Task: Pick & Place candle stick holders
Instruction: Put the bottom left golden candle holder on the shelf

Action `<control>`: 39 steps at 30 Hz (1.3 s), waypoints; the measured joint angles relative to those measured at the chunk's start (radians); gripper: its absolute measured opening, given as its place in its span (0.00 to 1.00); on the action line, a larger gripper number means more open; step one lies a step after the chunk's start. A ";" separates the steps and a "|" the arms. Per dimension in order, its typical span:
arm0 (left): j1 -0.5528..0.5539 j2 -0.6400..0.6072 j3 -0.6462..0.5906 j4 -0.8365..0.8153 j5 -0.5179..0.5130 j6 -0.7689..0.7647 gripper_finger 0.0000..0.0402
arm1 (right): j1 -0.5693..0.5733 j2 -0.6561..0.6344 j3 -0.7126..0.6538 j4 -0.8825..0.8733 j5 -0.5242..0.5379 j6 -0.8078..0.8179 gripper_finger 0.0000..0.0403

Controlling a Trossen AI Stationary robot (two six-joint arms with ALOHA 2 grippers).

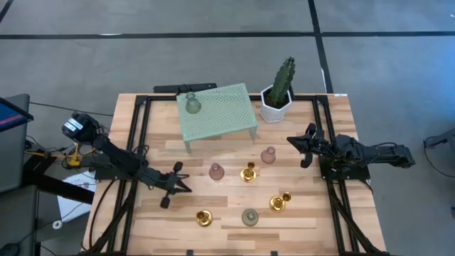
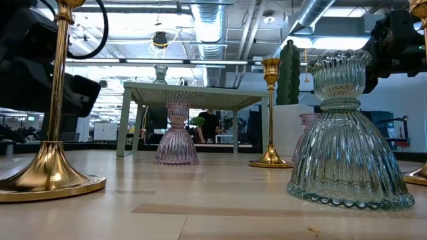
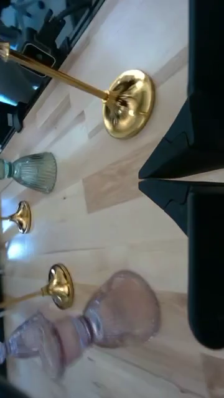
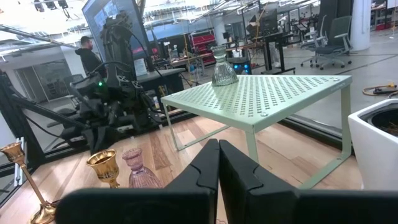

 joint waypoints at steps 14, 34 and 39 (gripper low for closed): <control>0.019 0.350 0.207 0.009 0.134 -0.008 0.38 | 0.000 0.000 0.000 0.000 0.000 0.001 0.00; 0.003 0.370 0.317 0.051 0.334 -0.031 0.63 | 0.000 0.000 0.000 0.000 -0.001 0.003 0.00; -0.002 0.370 0.318 0.050 0.331 -0.031 0.60 | 0.001 0.000 0.000 0.000 -0.001 0.003 0.00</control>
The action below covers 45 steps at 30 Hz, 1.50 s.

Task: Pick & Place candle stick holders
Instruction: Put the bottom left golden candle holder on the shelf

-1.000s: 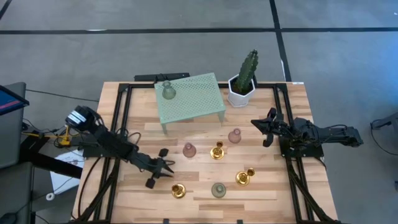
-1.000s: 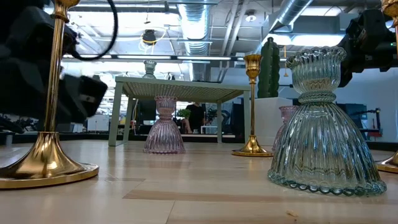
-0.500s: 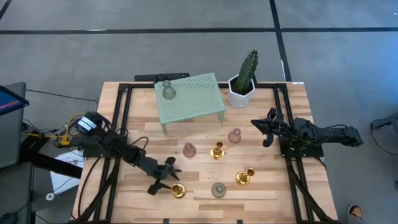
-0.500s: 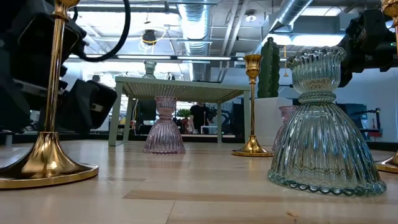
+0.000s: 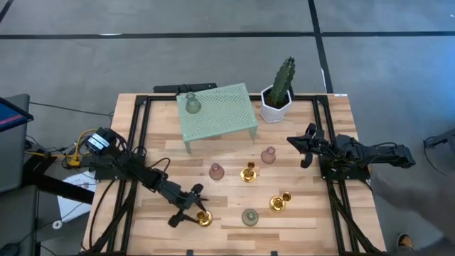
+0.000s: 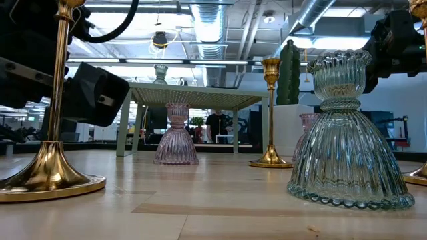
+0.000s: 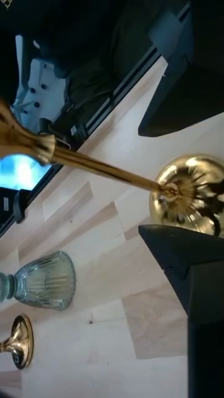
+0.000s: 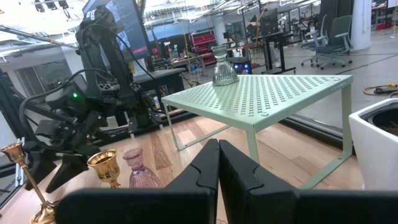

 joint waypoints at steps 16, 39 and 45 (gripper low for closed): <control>0.000 0.083 0.046 0.002 -0.035 -0.007 0.49 | 0.000 0.000 0.000 0.000 0.000 0.008 0.00; 0.002 0.095 0.046 0.011 -0.080 0.003 0.04 | 0.000 0.000 0.000 0.000 0.000 0.008 0.00; 0.002 0.096 0.045 0.018 -0.187 -0.021 0.07 | 0.000 0.000 0.000 0.000 0.000 0.008 0.00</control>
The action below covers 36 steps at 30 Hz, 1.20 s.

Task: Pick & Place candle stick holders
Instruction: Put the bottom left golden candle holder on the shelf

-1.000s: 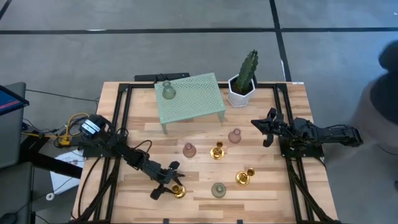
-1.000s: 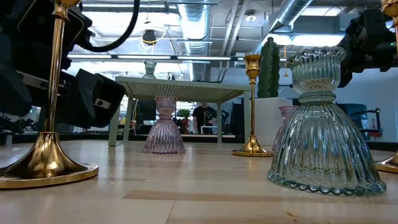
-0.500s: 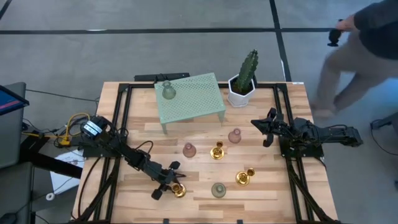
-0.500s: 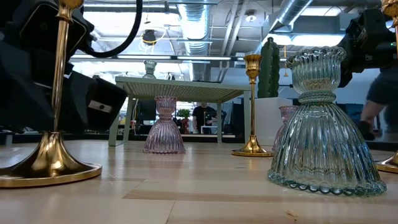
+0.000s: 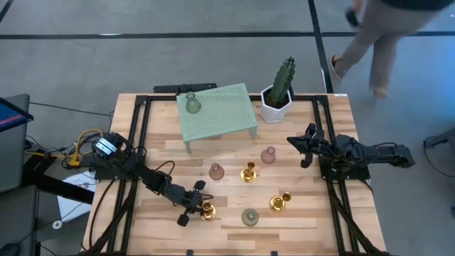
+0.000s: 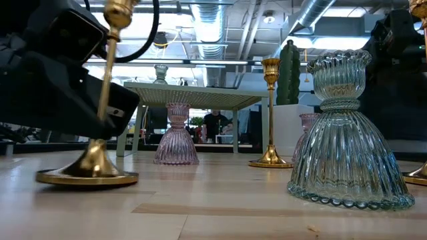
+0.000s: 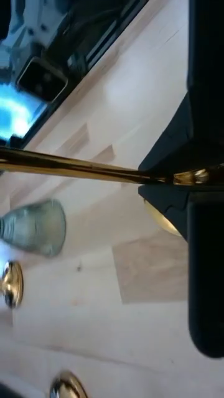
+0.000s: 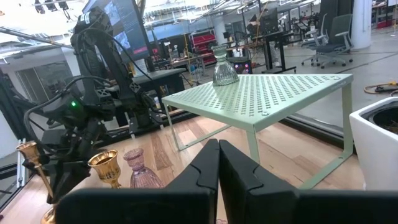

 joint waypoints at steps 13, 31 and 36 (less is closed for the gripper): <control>0.018 -0.154 0.000 -0.105 -0.047 -0.018 0.06 | 0.000 0.000 0.012 0.022 0.001 0.003 0.00; 0.330 -0.408 0.156 -0.434 0.085 -0.078 0.04 | 0.000 0.077 0.111 0.029 -0.105 0.000 0.00; 0.394 -0.408 0.298 -0.626 0.085 -0.016 0.05 | 0.000 0.250 0.202 0.033 -0.106 0.023 0.00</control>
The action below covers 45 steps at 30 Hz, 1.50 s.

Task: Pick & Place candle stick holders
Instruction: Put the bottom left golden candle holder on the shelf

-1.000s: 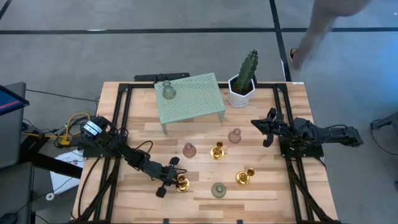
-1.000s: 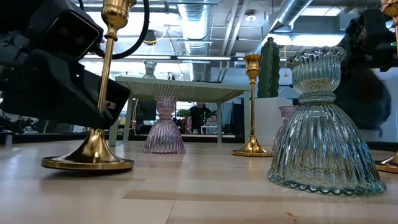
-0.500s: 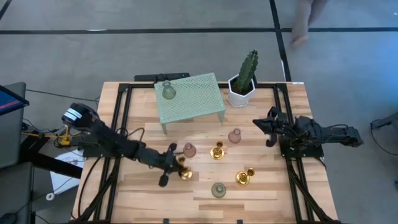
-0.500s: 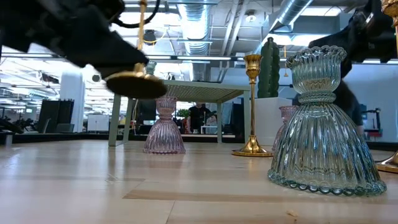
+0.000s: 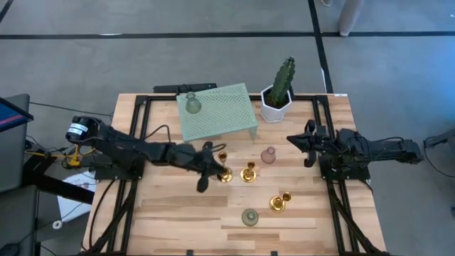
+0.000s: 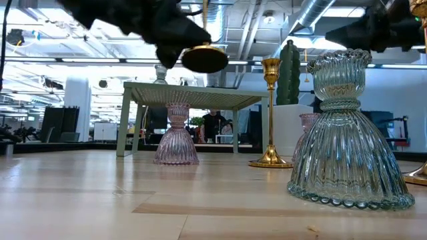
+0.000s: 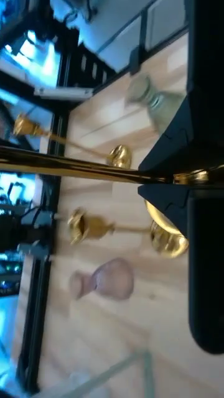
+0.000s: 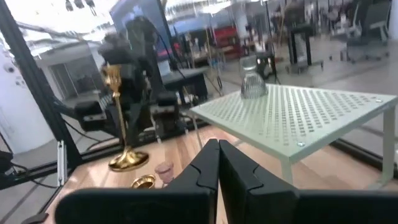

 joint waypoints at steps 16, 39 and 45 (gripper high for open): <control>0.063 0.000 0.097 -0.098 0.026 0.129 0.05 | 0.000 0.703 0.373 0.179 -0.131 -0.283 0.00; 0.141 -0.002 0.098 -0.097 -0.017 0.174 0.05 | 0.000 1.132 0.664 0.232 -0.239 -0.233 0.42; 0.152 -0.002 0.098 -0.089 -0.020 0.174 0.05 | 0.000 1.187 0.709 0.241 -0.235 -0.222 0.51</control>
